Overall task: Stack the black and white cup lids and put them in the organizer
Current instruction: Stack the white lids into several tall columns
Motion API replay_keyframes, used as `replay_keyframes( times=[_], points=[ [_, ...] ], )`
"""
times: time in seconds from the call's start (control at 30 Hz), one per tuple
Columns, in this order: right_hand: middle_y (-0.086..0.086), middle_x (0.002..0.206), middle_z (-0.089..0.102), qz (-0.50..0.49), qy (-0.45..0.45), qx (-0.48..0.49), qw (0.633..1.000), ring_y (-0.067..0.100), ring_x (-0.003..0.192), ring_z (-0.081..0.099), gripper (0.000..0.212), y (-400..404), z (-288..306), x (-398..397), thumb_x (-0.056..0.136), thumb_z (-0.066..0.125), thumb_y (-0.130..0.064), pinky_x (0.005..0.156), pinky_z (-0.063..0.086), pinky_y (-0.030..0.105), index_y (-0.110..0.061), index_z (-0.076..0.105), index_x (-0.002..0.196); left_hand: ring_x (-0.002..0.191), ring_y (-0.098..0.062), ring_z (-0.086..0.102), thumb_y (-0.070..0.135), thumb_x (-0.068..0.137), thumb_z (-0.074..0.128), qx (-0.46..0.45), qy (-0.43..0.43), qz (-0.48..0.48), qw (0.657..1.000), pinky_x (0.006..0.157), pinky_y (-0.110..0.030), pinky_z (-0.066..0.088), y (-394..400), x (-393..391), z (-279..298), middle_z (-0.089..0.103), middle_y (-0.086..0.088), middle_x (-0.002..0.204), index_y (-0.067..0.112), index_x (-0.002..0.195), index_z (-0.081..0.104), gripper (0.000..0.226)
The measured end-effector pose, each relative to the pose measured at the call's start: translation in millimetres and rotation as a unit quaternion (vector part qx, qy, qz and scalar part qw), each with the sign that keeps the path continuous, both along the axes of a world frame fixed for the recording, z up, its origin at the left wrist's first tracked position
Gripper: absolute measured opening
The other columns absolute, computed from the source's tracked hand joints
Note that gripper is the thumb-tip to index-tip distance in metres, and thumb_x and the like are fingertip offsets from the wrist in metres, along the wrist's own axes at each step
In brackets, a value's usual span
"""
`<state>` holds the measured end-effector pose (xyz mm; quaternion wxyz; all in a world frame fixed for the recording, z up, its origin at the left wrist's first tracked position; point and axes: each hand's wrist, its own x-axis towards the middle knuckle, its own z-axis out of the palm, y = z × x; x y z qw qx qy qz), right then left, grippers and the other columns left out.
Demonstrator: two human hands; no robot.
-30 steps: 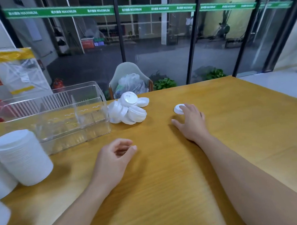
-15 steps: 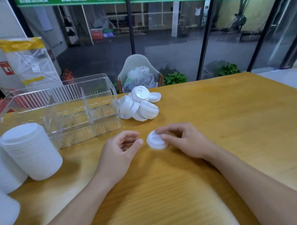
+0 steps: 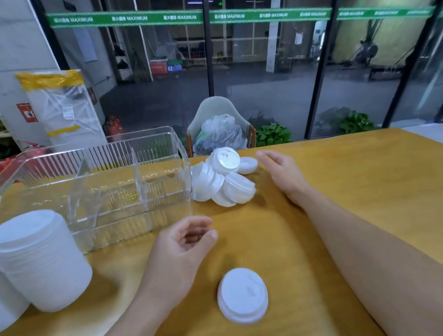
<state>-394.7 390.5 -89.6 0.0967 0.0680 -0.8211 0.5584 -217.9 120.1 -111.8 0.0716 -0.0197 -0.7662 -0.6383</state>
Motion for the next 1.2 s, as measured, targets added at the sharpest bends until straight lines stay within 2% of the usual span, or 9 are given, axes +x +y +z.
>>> replay_keyframes(
  times=[0.17,0.27,0.47,0.57,0.7,0.77,0.9,1.03,1.2],
  points=[
    [-0.016,0.141,0.068,0.039,-0.051,-0.002,0.998,0.004,0.133,0.057,0.064,-21,10,-76,0.095,0.054,-0.082,0.114,0.038,0.035,-0.033,0.080,0.127,0.097,-0.019,0.079,0.018,0.096,0.082,0.072,-0.008,0.043,0.996,0.092,-0.037,0.059,-5,-15,-10,0.084,-0.004,0.101,0.027,0.103,0.085,0.012],
    [-0.013,0.139,0.071,0.089,-0.078,0.052,0.992,0.008,0.131,0.060,0.074,-39,18,-109,0.095,0.045,-0.088,0.115,0.038,0.039,-0.030,0.082,0.123,0.102,-0.017,0.079,0.032,0.092,0.089,0.087,0.004,0.057,0.995,0.093,-0.037,0.057,-4,-20,-14,0.084,-0.002,0.106,0.034,0.105,0.084,0.014],
    [-0.012,0.116,0.081,0.177,-0.128,0.146,0.965,0.014,0.115,0.074,0.081,-62,22,-126,0.085,0.047,-0.096,0.116,0.048,0.045,-0.032,0.083,0.117,0.126,-0.003,0.071,0.041,0.081,0.084,0.082,0.014,0.069,0.994,0.104,-0.030,0.054,-2,-21,-15,0.077,0.016,0.129,0.042,0.132,0.072,0.053],
    [-0.007,0.131,0.077,0.281,-0.174,0.113,0.937,0.015,0.127,0.070,0.073,-63,24,-119,0.095,0.047,-0.085,0.118,0.045,0.042,-0.030,0.077,0.133,0.130,0.004,0.066,0.044,0.086,0.092,0.085,0.015,0.063,0.994,0.103,-0.021,0.056,-1,-20,-11,0.074,0.020,0.134,0.046,0.139,0.067,0.059],
    [-0.009,0.136,0.075,0.302,-0.164,0.128,0.930,0.010,0.132,0.066,0.073,-67,20,-107,0.098,0.050,-0.081,0.126,0.037,0.044,-0.025,0.075,0.136,0.130,0.010,0.063,0.038,0.089,0.085,0.065,0.010,0.057,0.996,0.103,-0.011,0.053,0,-18,-9,0.070,0.019,0.139,0.049,0.146,0.061,0.064],
    [-0.008,0.133,0.076,0.291,-0.166,0.120,0.934,0.009,0.127,0.069,0.070,-67,15,-97,0.099,0.054,-0.077,0.120,0.043,0.041,-0.021,0.075,0.135,0.133,0.012,0.060,0.046,0.088,0.090,0.043,0.008,0.044,0.998,0.107,-0.019,0.054,-1,-16,-9,0.068,0.024,0.141,0.054,0.149,0.056,0.070],
    [-0.016,0.108,0.079,0.280,-0.159,0.139,0.937,0.001,0.096,0.072,0.051,-71,16,-73,0.104,0.053,-0.070,0.088,0.052,0.027,-0.029,0.078,0.119,0.135,0.016,0.055,0.051,0.089,0.086,0.019,0.019,0.044,0.999,0.113,-0.024,0.047,1,-12,-4,0.064,0.035,0.141,0.052,0.152,0.054,0.070],
    [-0.011,0.153,0.059,0.256,-0.145,0.220,0.930,0.015,0.140,0.056,0.075,-81,26,-44,0.096,0.046,-0.085,0.110,0.046,0.035,-0.034,0.059,0.150,0.135,0.016,0.054,0.049,0.097,0.078,0.002,0.034,0.043,0.999,0.119,-0.027,0.046,1,-9,-4,0.062,0.032,0.143,0.047,0.152,0.055,0.059],
    [0.005,0.160,0.054,0.242,-0.154,0.264,0.921,0.030,0.145,0.052,0.095,-82,35,-7,0.091,0.038,-0.095,0.120,0.045,0.051,-0.028,0.054,0.156,0.136,-0.002,0.063,0.055,0.096,0.076,-0.015,0.046,0.016,0.999,0.118,-0.046,0.051,-3,-9,-6,0.068,0.023,0.144,0.044,0.155,0.054,0.063]
  ],
)
